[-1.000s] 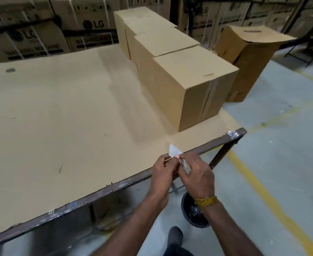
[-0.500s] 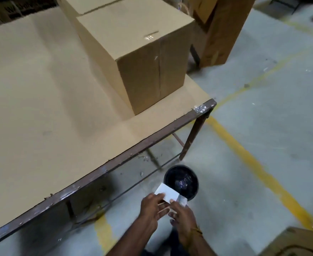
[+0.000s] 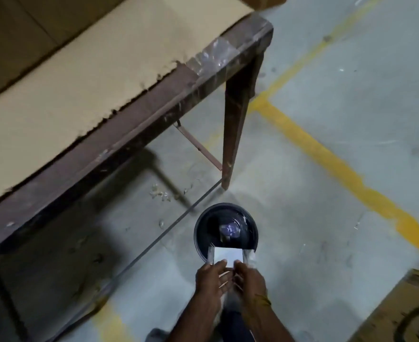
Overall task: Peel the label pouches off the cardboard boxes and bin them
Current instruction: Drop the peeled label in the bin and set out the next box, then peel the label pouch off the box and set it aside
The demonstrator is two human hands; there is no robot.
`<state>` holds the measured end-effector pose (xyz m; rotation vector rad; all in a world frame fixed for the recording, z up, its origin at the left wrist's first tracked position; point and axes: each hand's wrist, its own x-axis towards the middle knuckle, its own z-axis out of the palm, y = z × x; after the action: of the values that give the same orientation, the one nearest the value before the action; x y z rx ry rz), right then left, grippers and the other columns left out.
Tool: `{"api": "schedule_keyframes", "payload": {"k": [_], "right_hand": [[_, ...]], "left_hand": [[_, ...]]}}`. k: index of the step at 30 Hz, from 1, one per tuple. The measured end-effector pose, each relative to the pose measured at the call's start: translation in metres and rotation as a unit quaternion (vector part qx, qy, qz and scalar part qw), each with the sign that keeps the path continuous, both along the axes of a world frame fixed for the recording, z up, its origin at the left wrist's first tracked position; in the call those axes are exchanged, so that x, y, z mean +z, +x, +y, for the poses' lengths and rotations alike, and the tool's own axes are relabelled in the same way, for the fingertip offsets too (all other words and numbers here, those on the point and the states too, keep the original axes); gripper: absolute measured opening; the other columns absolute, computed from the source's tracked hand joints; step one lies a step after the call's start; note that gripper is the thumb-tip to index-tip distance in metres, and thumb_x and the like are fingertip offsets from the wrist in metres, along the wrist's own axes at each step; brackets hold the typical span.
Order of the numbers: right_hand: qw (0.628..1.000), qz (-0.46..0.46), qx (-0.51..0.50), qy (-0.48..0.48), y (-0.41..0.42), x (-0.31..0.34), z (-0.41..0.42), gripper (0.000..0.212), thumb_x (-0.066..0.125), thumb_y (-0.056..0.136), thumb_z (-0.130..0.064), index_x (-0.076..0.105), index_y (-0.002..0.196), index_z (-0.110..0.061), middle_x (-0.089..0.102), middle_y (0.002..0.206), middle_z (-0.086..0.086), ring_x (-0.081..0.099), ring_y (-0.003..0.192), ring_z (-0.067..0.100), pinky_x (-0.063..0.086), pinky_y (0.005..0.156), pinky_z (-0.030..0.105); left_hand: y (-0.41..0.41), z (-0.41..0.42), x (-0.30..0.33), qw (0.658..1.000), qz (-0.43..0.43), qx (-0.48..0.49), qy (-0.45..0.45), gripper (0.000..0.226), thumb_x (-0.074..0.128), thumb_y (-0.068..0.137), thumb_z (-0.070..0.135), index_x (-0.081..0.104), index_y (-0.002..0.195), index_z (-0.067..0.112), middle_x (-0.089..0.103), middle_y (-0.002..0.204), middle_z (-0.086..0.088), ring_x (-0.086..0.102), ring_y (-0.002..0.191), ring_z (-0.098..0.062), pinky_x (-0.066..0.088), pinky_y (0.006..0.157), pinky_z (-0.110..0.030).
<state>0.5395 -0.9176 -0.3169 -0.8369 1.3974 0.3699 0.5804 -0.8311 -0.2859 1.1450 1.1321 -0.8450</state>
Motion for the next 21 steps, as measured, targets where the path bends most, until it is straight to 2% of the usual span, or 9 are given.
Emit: {"api": "schedule_keyframes", "payload": {"k": [4,8,10,12,14,18,21], "right_hand": [[1.000,0.006,0.019,-0.002,0.023,-0.077,-0.008,0.012,0.062,0.095,-0.016,0.068,0.094,-0.006,0.072,0.088,0.015,0.067,0.083,0.028,0.050,0.068,0.031],[0.997,0.067,0.032,0.010,0.014,-0.143,-0.011,0.016,0.061,0.098,-0.017,0.062,0.101,-0.002,0.061,0.078,0.013,0.056,0.069,0.024,0.046,0.049,0.025],[0.995,0.081,0.053,0.003,0.007,-0.158,-0.009,0.014,0.060,0.097,-0.014,0.063,0.096,0.000,0.057,0.075,0.013,0.052,0.066,0.023,0.044,0.052,0.028],[0.995,0.071,0.074,-0.001,0.004,-0.165,-0.006,0.015,0.058,0.097,-0.012,0.062,0.085,-0.005,0.058,0.076,0.013,0.053,0.067,0.023,0.044,0.057,0.029],[0.992,0.062,0.107,-0.034,0.001,-0.164,0.000,0.014,0.058,0.096,-0.014,0.065,0.085,-0.007,0.062,0.079,0.014,0.055,0.067,0.024,0.045,0.058,0.028],[0.976,0.046,0.179,-0.115,-0.004,-0.143,0.012,0.017,0.060,0.096,-0.017,0.069,0.103,-0.004,0.067,0.084,0.010,0.060,0.067,0.022,0.045,0.052,0.021],[0.971,0.029,0.200,-0.129,-0.001,-0.117,0.022,0.016,0.060,0.097,-0.019,0.067,0.105,-0.007,0.069,0.091,0.009,0.062,0.074,0.022,0.045,0.057,0.023]], "left_hand": [[0.017,-0.008,-0.086,1.000,0.009,-0.002,0.009,0.023,0.063,0.095,0.003,0.061,0.116,-0.005,0.072,0.100,-0.023,0.071,0.086,-0.031,0.057,0.068,-0.037],[0.007,0.000,-0.157,0.996,0.048,-0.052,0.047,0.029,0.059,0.098,0.010,0.058,0.126,0.001,0.066,0.092,-0.017,0.068,0.067,-0.028,0.050,0.066,-0.035],[-0.004,0.007,-0.176,0.994,0.060,-0.062,0.061,0.036,0.061,0.098,0.012,0.054,0.132,0.004,0.062,0.096,-0.019,0.064,0.075,-0.031,0.048,0.068,-0.037],[-0.012,0.010,-0.184,0.995,0.057,-0.062,0.062,0.040,0.062,0.098,0.013,0.052,0.136,0.007,0.060,0.109,-0.020,0.062,0.090,-0.036,0.050,0.077,-0.042],[-0.018,0.012,-0.179,0.995,0.045,-0.060,0.059,0.040,0.063,0.097,0.013,0.052,0.136,0.007,0.059,0.114,-0.019,0.061,0.100,-0.039,0.050,0.086,-0.046],[-0.018,0.020,-0.144,0.996,0.012,-0.070,0.059,0.036,0.061,0.098,0.013,0.057,0.134,0.006,0.062,0.113,-0.018,0.063,0.102,-0.039,0.050,0.090,-0.047],[-0.010,0.028,-0.113,0.995,-0.018,-0.080,0.065,0.032,0.058,0.099,0.011,0.058,0.131,0.006,0.063,0.112,-0.016,0.064,0.100,-0.037,0.053,0.087,-0.045]]}}
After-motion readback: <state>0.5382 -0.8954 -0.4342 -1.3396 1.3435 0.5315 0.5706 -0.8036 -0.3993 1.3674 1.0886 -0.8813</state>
